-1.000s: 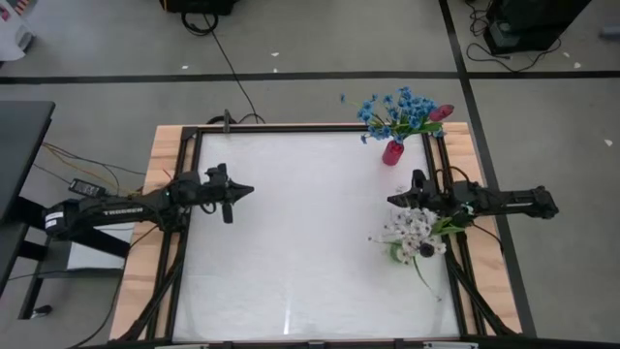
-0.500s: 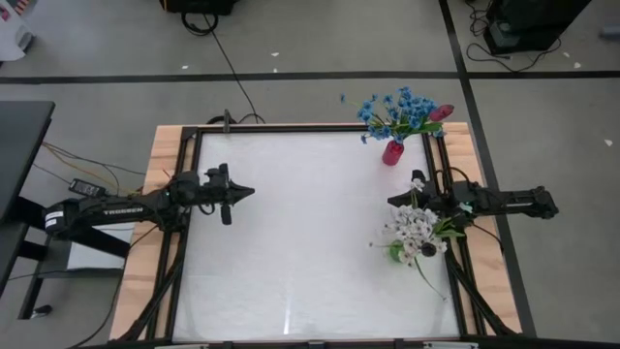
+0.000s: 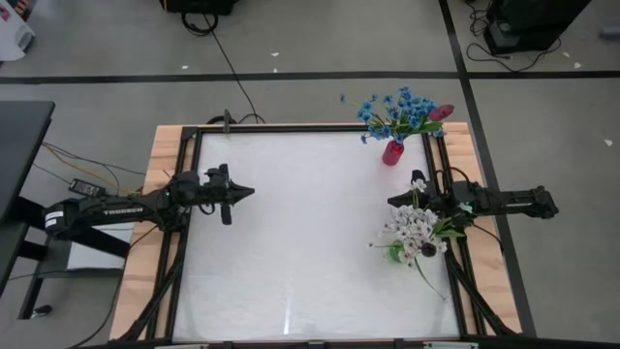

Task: Sort flowers into vase by color
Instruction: Return to Home Position

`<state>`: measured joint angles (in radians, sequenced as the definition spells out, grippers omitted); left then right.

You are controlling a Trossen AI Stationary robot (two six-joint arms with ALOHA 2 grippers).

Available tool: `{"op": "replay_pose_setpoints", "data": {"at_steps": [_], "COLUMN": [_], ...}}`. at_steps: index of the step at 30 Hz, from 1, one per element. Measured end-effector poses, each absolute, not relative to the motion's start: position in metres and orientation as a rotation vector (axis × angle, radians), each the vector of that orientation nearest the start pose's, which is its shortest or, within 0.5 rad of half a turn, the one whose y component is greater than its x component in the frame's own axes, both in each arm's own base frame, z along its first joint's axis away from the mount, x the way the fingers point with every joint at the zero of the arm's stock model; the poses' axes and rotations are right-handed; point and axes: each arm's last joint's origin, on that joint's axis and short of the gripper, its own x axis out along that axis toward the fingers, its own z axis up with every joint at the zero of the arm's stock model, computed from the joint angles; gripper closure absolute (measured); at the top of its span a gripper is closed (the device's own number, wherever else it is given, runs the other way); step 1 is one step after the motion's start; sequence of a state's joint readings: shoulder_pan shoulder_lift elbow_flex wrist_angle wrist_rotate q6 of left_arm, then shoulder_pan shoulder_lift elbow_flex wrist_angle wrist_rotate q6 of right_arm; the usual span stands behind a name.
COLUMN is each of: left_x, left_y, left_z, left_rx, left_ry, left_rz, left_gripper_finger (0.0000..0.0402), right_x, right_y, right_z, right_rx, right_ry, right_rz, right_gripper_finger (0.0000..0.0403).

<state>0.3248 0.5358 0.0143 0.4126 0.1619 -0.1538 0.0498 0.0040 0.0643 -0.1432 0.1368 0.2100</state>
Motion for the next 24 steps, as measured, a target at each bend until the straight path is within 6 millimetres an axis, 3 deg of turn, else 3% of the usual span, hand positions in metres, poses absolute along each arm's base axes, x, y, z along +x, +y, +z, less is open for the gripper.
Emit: {"op": "replay_pose_setpoints", "data": {"at_steps": [17,24], "left_x": [0.126,0.121], "left_y": [0.037,0.019], "left_z": [0.158,0.17], "left_rx": [-0.18,-0.155], "left_ry": [0.094,-0.003], "left_rz": [0.17,0.058], "left_gripper_finger": [0.0399,0.0399], "right_x": [0.093,0.093], "right_y": [0.001,0.001], "right_z": [0.171,0.171], "right_rx": [0.202,0.202], "right_ry": [0.073,0.073], "right_rz": [-0.095,-0.095], "right_gripper_finger": [0.0375,0.0376]}}
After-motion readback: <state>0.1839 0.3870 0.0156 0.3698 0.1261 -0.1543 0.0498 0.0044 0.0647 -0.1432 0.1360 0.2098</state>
